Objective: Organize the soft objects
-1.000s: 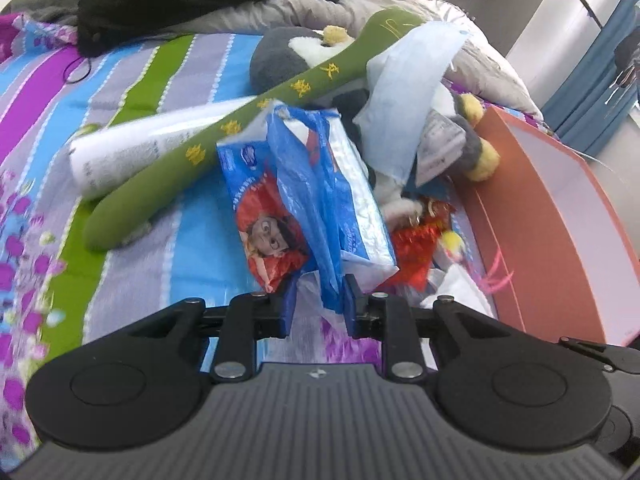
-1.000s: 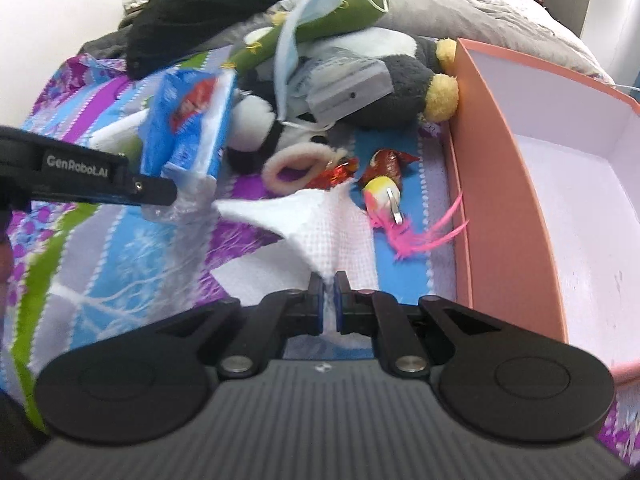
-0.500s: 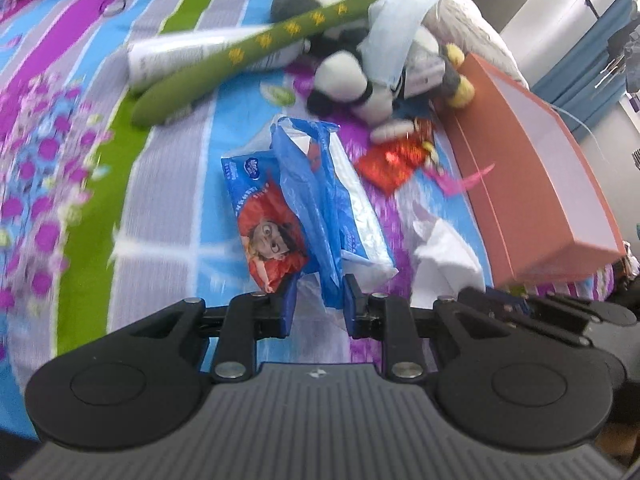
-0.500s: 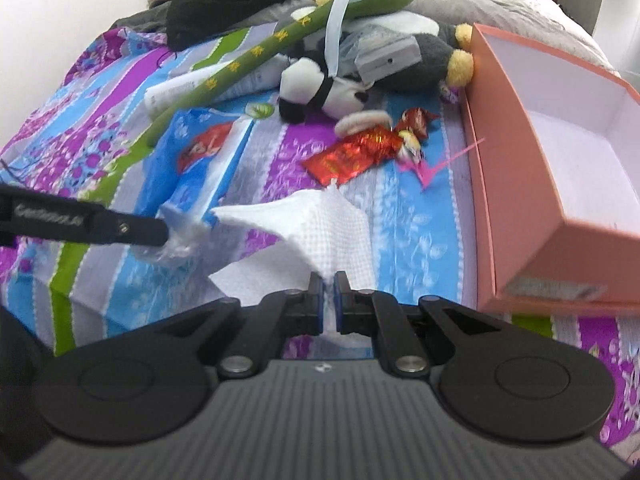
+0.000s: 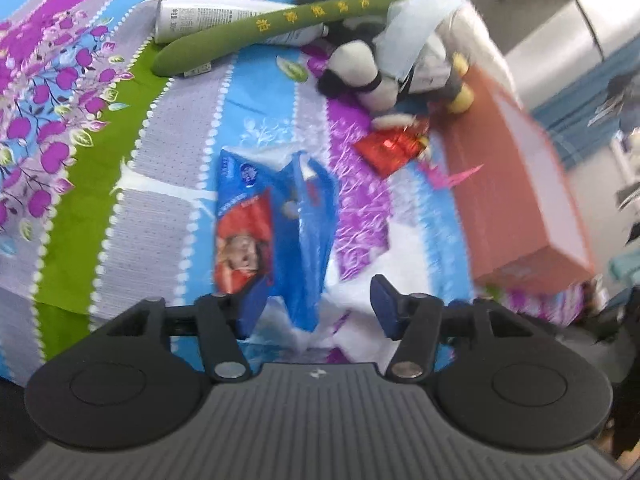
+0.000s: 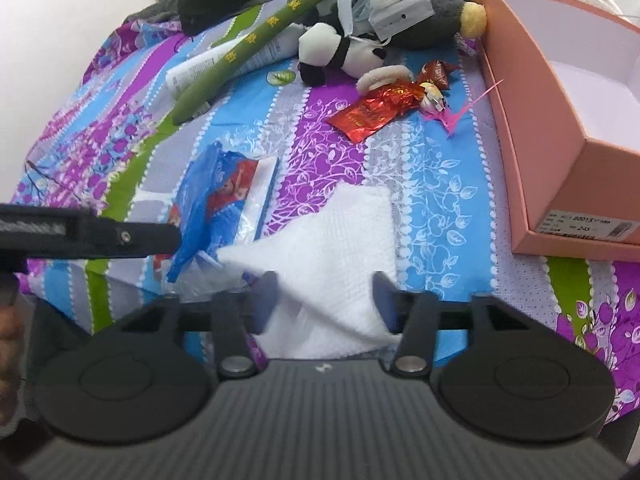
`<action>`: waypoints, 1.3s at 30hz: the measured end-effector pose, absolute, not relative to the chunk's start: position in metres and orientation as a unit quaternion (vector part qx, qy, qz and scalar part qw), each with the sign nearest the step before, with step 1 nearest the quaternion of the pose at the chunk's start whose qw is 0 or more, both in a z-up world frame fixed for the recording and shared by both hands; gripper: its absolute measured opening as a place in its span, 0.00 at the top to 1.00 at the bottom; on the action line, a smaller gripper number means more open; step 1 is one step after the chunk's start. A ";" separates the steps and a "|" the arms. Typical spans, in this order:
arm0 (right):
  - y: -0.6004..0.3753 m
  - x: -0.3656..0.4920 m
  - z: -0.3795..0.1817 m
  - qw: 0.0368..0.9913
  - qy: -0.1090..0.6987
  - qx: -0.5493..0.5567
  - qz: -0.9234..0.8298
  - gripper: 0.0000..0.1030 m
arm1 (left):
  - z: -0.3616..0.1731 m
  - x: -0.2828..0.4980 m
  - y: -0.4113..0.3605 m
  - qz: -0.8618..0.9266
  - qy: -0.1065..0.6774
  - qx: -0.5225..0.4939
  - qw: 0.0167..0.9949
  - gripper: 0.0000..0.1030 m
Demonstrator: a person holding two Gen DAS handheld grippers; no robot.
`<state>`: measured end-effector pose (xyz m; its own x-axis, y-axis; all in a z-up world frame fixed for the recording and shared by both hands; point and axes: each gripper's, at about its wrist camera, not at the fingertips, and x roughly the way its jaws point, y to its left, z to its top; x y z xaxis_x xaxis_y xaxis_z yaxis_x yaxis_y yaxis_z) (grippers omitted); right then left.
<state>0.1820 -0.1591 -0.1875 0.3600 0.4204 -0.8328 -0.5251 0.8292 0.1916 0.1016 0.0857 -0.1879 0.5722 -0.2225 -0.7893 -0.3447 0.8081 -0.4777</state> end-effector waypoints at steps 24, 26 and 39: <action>-0.130 0.200 -0.236 0.810 0.498 -0.113 0.288 0.31 | -0.212 0.151 0.069 0.071 0.483 -0.251 0.836 0.51; -0.126 0.199 -0.236 0.812 0.489 -0.126 0.293 0.35 | -0.216 0.154 0.067 0.071 0.489 -0.245 0.834 0.55; -0.121 0.198 -0.222 0.824 0.465 -0.133 0.294 0.85 | -0.215 0.154 0.069 0.087 0.488 -0.233 0.836 0.86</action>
